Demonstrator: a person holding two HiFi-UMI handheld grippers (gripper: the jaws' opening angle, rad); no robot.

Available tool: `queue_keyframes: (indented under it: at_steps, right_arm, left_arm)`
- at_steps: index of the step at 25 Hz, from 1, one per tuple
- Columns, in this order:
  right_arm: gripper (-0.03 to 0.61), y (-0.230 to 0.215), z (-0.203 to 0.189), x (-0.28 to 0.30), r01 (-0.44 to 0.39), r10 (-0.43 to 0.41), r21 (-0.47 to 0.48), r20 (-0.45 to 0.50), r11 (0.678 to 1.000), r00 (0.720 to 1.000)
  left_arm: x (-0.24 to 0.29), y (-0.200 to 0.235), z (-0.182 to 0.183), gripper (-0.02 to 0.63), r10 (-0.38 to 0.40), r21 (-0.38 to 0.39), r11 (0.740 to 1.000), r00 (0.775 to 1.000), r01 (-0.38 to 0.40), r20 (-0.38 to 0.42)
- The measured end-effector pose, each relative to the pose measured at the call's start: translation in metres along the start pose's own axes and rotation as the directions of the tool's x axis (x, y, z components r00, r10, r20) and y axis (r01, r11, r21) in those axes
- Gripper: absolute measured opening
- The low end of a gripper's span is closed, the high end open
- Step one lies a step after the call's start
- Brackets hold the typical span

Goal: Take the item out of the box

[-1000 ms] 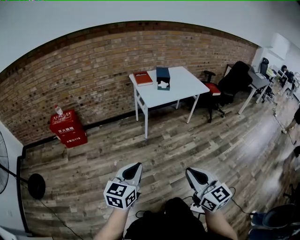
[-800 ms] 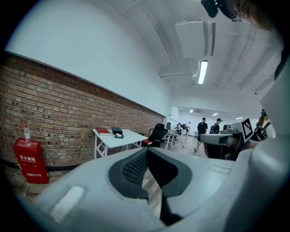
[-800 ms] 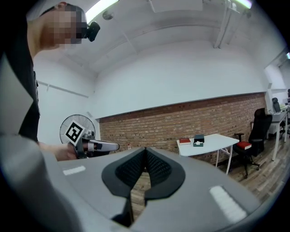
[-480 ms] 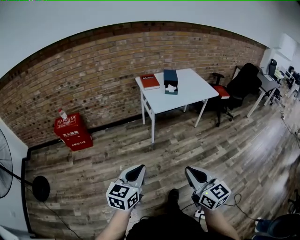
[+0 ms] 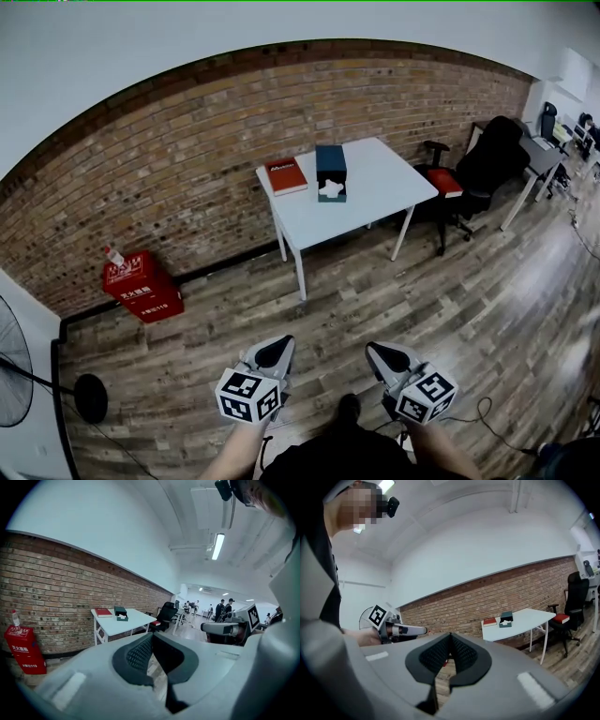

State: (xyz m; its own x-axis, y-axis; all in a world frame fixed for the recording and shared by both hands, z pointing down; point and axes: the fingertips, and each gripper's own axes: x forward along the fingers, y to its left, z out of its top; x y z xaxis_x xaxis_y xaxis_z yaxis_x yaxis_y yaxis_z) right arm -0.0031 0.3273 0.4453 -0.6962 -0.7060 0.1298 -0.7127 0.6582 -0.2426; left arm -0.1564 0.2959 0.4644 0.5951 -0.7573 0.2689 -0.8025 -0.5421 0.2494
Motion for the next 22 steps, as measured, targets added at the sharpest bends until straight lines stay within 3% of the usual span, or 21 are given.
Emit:
queue_keyframes:
  at_steps: [10,18,22]
  right_arm:
    - [0.000,-0.090,0.017,0.030,-0.060,0.061,0.024,-0.037,0.998,0.997]
    - [0.000,-0.139,0.024,0.024,-0.086,0.087,0.030,-0.054,0.996,0.995]
    - [0.000,-0.156,0.027,0.019,-0.064,0.065,0.040,-0.049,0.997,0.997]
  left_arm:
    - [0.109,-0.014,0.034,0.006,-0.020,0.030,0.999,0.999,0.021,-0.046]
    - [0.149,-0.021,0.046,0.006,0.012,0.022,1.000,0.999,-0.011,-0.042]
    - [0.168,-0.032,0.046,0.006,-0.019,0.024,1.000,0.998,0.020,-0.055]
